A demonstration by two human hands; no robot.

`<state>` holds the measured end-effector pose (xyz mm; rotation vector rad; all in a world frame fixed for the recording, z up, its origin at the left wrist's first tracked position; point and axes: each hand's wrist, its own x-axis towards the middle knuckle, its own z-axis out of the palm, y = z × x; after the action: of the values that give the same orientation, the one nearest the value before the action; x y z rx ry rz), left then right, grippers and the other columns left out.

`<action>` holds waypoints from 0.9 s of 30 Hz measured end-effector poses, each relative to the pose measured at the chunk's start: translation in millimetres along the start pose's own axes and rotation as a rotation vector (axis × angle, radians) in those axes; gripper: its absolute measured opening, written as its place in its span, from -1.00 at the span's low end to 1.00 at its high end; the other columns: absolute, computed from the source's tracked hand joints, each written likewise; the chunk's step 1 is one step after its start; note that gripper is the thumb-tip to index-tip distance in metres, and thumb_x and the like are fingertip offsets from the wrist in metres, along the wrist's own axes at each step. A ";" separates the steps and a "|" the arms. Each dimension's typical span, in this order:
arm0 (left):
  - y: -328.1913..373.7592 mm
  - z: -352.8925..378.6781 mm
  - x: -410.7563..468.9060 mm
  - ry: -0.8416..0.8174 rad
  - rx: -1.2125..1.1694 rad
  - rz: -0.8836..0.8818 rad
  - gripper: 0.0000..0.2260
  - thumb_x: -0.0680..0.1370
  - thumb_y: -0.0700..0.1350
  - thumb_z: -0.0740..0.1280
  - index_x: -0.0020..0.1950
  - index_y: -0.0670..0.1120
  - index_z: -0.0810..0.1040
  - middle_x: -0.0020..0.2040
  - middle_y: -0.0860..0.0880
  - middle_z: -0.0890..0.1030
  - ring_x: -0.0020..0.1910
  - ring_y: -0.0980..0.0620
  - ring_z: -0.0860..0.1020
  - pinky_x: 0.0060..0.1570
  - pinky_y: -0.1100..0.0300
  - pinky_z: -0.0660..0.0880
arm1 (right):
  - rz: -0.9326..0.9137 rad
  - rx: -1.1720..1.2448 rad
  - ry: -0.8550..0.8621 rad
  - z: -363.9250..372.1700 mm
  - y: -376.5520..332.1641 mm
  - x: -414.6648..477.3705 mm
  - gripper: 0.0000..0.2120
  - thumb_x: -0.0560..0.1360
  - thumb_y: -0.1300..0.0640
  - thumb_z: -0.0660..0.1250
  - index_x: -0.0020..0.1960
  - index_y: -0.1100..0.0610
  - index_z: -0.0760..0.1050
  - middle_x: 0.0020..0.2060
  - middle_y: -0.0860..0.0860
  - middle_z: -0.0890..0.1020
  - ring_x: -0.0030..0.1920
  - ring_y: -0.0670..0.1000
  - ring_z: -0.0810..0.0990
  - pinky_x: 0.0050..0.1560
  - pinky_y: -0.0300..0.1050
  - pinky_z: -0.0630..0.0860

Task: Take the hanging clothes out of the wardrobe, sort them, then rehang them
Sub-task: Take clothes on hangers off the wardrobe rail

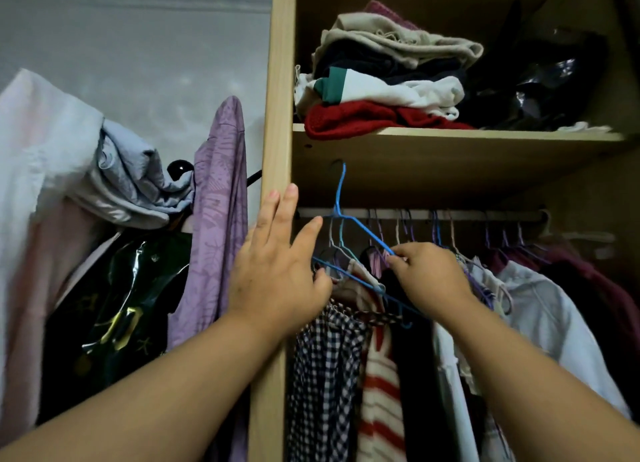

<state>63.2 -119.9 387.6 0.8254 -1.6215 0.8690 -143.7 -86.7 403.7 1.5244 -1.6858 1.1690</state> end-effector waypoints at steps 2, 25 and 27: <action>1.5 -4.2 0.8 -0.036 0.026 0.014 -0.38 0.29 0.10 0.26 0.35 0.00 0.46 0.54 -0.14 0.15 0.50 -0.11 0.04 0.30 -0.14 0.31 | 0.003 -0.004 0.011 -28.2 5.7 -21.0 -0.78 0.55 0.02 0.25 0.09 0.02 0.61 -0.05 0.06 0.68 0.01 0.14 0.60 -0.08 -0.07 0.46; 227.1 29.7 -135.5 -0.758 -1.354 0.266 -0.67 0.50 -0.01 0.14 0.16 0.30 0.53 -0.05 -0.05 0.64 -0.04 0.08 0.58 0.06 0.13 0.48 | 0.422 -0.404 -0.148 -294.5 53.4 -337.3 -0.96 0.45 -0.09 0.40 -0.14 -0.17 0.61 -0.36 -0.31 0.62 -0.26 -0.35 0.56 -0.23 -0.47 0.40; 256.8 34.0 -153.1 -0.833 -1.490 0.297 -0.59 0.55 -0.08 0.22 -0.07 0.53 0.49 -0.33 0.10 0.58 -0.31 0.25 0.51 -0.12 0.20 0.49 | 0.475 -0.586 -0.135 -300.4 48.7 -371.2 -0.77 0.41 -0.11 0.35 -0.09 0.00 0.67 -0.44 -0.30 0.58 -0.27 -0.36 0.54 -0.28 -0.49 0.35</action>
<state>-144.4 -9.8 199.7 -0.2167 -2.4725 -0.7174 -164.6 350.7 207.0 0.8800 -2.3024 0.6808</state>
